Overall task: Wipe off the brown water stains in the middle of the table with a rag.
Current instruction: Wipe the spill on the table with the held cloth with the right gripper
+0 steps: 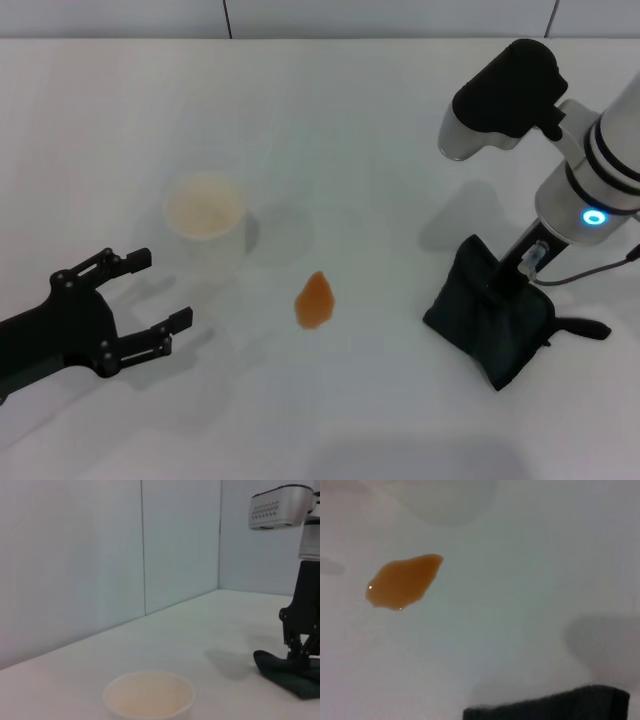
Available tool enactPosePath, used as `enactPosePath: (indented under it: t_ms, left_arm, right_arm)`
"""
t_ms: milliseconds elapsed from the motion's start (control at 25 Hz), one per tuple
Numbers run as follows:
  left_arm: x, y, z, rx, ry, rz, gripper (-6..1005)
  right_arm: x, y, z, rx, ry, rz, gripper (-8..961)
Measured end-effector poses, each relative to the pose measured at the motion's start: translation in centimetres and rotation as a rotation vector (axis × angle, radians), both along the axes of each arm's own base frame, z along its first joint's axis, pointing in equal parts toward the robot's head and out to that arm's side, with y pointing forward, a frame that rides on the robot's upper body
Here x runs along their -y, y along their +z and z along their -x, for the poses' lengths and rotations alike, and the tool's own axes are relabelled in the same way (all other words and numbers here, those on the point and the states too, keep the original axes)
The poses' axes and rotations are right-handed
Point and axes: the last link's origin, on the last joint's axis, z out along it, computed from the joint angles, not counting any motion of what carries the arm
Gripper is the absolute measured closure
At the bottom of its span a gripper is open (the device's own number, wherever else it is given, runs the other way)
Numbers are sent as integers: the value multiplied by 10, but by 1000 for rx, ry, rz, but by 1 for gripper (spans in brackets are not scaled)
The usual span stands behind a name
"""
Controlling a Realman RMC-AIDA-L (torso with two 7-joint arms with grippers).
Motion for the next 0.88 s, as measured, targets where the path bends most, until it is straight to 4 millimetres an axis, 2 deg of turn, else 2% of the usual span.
enactPosePath:
  t_ms: [320,640,880]
  left_arm:
    - [8,1,-7,39,-45,36,129]
    - [15,0,-5,49,-42,48,129]
    - [16,-1,-5,52,-39,49,129]
  right_arm:
    - [-7,-9,15,-55,92,52,845]
    - [-16,-35,45,-85,225,117,926]
    - [-19,-55,63,-95,322,141,923]
